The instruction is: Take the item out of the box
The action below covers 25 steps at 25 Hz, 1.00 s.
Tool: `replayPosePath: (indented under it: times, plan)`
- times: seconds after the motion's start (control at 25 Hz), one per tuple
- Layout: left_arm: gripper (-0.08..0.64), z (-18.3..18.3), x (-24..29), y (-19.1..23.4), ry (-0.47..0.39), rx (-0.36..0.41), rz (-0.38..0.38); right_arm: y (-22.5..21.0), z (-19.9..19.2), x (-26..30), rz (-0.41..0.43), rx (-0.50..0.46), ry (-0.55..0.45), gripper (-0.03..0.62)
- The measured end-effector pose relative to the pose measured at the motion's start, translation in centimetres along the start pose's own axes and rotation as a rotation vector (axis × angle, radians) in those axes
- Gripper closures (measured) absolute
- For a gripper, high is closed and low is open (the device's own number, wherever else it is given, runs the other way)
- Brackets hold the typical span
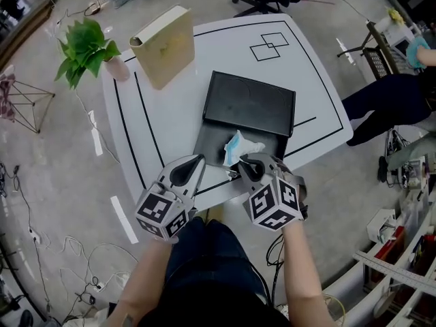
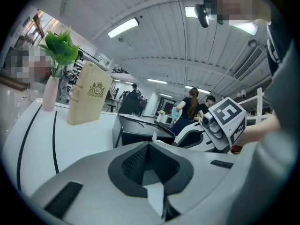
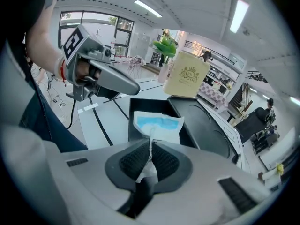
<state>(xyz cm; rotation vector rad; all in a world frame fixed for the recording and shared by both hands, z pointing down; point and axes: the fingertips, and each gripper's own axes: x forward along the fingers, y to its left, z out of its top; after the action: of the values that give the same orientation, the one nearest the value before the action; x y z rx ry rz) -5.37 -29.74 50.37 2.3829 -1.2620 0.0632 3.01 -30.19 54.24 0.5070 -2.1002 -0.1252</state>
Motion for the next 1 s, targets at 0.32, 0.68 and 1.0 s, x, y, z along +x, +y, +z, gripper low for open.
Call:
replayPosePath:
  times: [0.32,0.68,1.0]
  plan:
    - [0.558,0.1,0.0,-0.3,0.003,0.015,-0.009,-0.6,0.7,-2.1,-0.053,0.097,-0.096,0.569]
    - [0.558,1.8,0.2,-0.4,-0.032,0.012,-0.022,-1.6,1.9,-5.3,-0.093,0.275,-0.277,0.569]
    - [0.558,3.5,0.3,-0.9,-0.053,0.032,-0.028,-2.5,2.8,-8.0,-0.106,0.398,-0.421,0.569]
